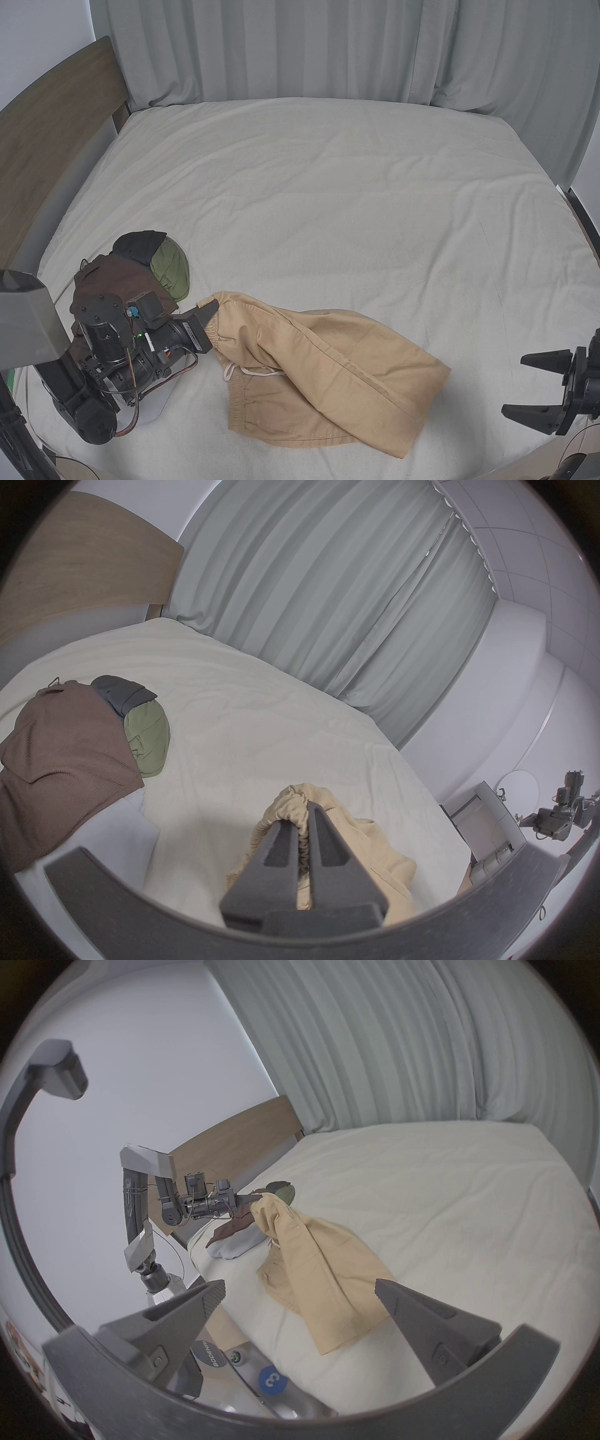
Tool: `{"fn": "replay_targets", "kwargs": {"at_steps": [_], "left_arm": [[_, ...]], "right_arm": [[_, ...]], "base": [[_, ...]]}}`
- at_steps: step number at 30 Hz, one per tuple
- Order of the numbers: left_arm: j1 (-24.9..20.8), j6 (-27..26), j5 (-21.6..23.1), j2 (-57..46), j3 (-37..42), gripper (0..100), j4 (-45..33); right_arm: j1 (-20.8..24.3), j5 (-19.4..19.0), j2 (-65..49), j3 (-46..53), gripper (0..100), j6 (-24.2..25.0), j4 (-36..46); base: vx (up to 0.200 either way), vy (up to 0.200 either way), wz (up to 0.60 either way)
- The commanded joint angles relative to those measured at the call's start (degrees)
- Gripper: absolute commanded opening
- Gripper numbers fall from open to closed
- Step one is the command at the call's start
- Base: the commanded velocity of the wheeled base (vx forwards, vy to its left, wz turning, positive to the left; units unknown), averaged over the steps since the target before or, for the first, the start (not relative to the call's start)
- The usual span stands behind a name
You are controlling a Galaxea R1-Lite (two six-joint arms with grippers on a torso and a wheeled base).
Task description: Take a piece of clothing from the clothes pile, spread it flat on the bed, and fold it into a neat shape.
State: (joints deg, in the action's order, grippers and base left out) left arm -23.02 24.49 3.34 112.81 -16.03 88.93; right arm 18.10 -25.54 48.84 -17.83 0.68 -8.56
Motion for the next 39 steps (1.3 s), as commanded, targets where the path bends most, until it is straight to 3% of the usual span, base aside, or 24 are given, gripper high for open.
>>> {"fn": "replay_targets", "kwargs": {"at_steps": [1, 6, 9, 16, 34, 39], "left_arm": [[0.25, 0.03, 0.00, 0.74, 0.03, 0, 0.01], [0.25, 0.03, 0.00, 2.06, -0.14, 0, 0.01], [0.34, 0.03, 0.00, 2.68, -0.23, 0, 0.10], [0.43, 0.03, -0.09, 2.85, -0.32, 0, 0.10], [0.69, 0.12, -0.09, 3.29, -0.40, 0, 0.10], [1.04, 0.03, -0.09, 3.20, -0.40, 0, 0.10]], "right_arm": [[0.18, -0.12, 4.60, 0.08, 100, 3.45, -0.41], [0.18, -0.30, 9.88, -0.18, 100, 10.22, -2.25], [0.18, -0.56, 13.92, 0.70, 100, 11.80, -5.15], [0.00, -0.74, 20.16, 3.07, 100, 11.97, -10.60], [-0.09, -1.62, 29.48, 5.00, 100, 14.52, -13.24], [-1.67, -1.79, 36.68, 7.90, 100, 14.61, -21.85]], "base": [[0.000, 0.000, 0.00], [0.000, 0.000, 0.00], [0.000, 0.000, 0.00], [0.000, 0.000, 0.00], [0.000, 0.000, 0.00], [0.000, 0.000, 0.00]]}}
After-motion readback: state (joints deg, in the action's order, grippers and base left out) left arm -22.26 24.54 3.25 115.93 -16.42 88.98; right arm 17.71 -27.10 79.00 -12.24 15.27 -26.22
